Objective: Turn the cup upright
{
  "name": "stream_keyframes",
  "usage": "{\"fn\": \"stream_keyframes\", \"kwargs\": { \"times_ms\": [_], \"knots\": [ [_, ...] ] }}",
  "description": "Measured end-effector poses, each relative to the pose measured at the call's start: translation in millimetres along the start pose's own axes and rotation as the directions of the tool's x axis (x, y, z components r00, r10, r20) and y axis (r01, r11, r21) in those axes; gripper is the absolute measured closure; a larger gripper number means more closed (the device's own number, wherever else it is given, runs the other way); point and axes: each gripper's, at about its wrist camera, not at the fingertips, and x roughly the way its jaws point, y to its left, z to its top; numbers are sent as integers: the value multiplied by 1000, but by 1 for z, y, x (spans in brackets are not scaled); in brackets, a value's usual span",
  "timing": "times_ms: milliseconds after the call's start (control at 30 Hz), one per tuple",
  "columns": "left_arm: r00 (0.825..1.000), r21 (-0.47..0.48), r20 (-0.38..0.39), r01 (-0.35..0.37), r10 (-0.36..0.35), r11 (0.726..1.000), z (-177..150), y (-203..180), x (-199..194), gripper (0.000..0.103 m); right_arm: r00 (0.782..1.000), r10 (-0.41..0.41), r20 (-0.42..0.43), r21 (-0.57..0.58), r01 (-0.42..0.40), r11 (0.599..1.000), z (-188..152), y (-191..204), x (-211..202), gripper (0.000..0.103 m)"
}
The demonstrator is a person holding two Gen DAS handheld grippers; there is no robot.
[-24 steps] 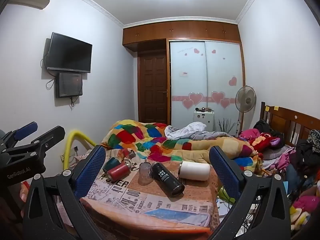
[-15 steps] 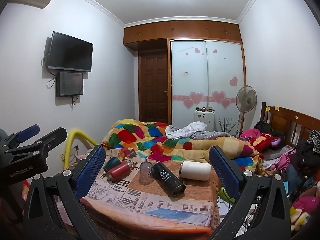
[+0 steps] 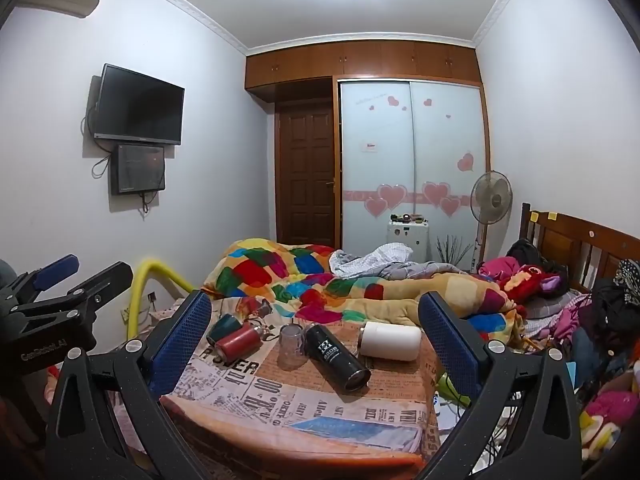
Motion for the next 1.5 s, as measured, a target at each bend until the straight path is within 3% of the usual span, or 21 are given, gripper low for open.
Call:
{"fn": "stream_keyframes", "kwargs": {
  "times_ms": [1500],
  "knots": [
    [1000,13,26,6,-7,1000,3,-5,-7,0,1000,-2,8,2,2,1000,1,-8,-2,0]
  ]
}}
